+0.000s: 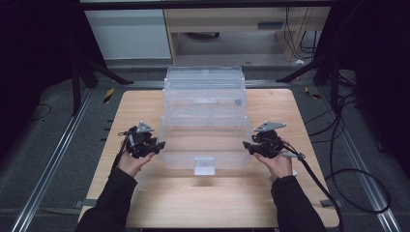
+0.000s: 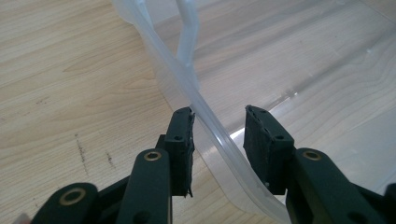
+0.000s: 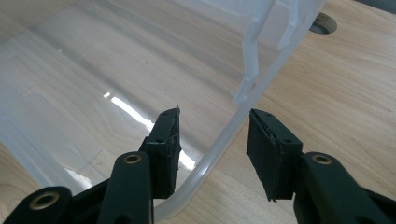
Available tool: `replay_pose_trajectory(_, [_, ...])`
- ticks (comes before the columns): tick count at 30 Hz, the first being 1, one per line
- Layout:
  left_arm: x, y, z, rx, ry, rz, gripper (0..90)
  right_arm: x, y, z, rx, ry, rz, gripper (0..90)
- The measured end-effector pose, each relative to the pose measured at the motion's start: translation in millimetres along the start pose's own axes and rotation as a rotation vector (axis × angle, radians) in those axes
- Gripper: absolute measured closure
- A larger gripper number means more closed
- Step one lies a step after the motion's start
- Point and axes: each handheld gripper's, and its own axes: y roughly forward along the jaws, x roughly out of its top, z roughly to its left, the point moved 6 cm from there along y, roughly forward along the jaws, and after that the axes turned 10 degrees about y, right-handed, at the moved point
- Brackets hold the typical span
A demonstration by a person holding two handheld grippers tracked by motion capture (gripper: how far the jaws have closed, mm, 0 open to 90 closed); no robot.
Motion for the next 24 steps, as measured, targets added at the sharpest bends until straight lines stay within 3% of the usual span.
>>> replay_pose_trajectory(5, [2.2,-4.9,2.8,0.007,0.012,-0.018,57.0,3.9,-5.5,-0.1,0.014,0.001,-0.024,49.9])
replay_pose_trajectory(13, [8.2,-26.7,16.2,0.022,-0.025,-0.101,53.2,10.9,-24.0,-4.5,0.027,0.007,-0.075,40.7])
replay_pose_trajectory(19, [6.6,-33.5,22.9,0.032,-0.042,-0.12,52.2,11.2,-40.7,-9.4,0.011,0.003,-0.092,35.8])
replay_pose_trajectory(24, [3.9,-42.2,30.5,0.047,-0.048,-0.134,48.3,5.0,-60.5,-24.7,-0.034,0.036,-0.084,30.6])
